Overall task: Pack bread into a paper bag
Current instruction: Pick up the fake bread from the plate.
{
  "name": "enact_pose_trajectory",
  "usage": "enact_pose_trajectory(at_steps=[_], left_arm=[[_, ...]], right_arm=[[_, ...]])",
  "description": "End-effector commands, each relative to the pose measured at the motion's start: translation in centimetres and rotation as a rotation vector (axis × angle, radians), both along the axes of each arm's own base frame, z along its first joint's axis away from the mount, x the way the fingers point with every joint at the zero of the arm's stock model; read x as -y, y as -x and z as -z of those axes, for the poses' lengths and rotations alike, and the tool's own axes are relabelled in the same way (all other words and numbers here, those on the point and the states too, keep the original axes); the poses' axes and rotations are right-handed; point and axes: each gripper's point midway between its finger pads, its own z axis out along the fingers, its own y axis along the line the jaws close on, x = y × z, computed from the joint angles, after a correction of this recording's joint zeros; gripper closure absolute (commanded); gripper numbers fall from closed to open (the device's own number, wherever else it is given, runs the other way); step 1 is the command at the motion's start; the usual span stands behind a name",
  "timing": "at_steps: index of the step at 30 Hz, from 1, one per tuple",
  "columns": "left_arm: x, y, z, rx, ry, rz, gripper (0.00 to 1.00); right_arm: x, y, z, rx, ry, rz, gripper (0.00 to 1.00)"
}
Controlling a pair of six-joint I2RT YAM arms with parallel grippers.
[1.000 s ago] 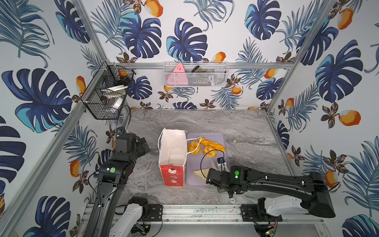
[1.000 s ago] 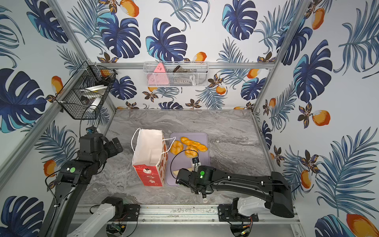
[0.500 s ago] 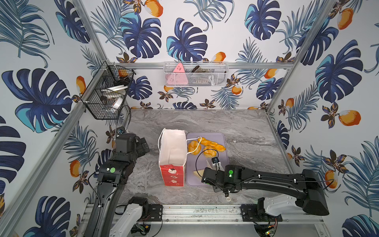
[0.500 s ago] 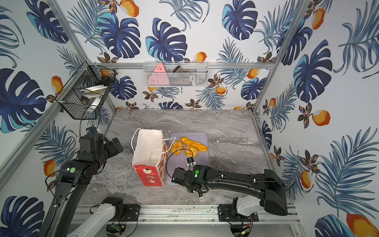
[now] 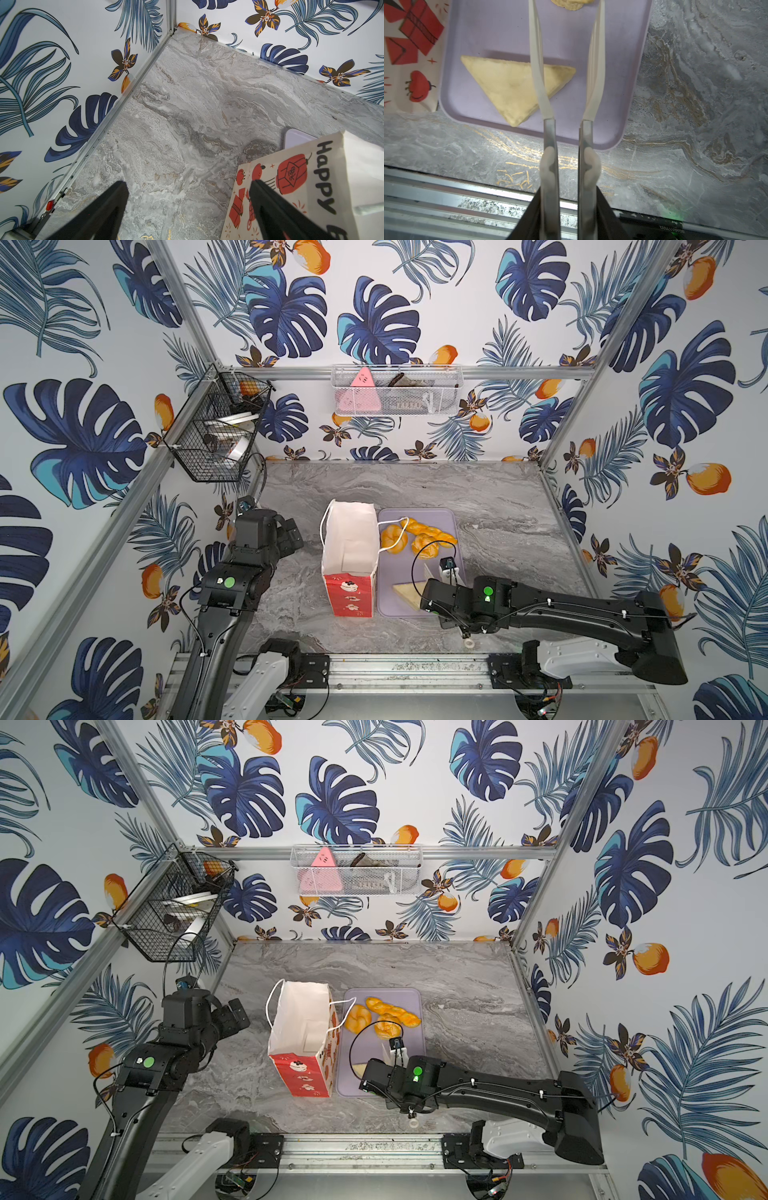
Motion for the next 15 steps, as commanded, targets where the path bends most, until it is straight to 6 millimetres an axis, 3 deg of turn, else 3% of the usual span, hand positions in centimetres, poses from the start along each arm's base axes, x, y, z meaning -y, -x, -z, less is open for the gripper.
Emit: enact_pose_trajectory(at_steps=[1, 10, 15], left_arm=[[-0.1, -0.3, -0.4, 0.018, -0.007, 0.000, 0.01], [-0.1, -0.1, -0.4, 0.021, -0.008, -0.001, 0.01], [-0.2, 0.1, -0.5, 0.025, -0.013, -0.001, 0.01]], right_arm=[[-0.3, 0.2, -0.8, 0.001, -0.014, -0.052, 0.61], [-0.7, 1.0, -0.5, -0.040, -0.043, -0.081, 0.57], [0.4, 0.9, -0.2, -0.037, -0.004, -0.035, 0.63]])
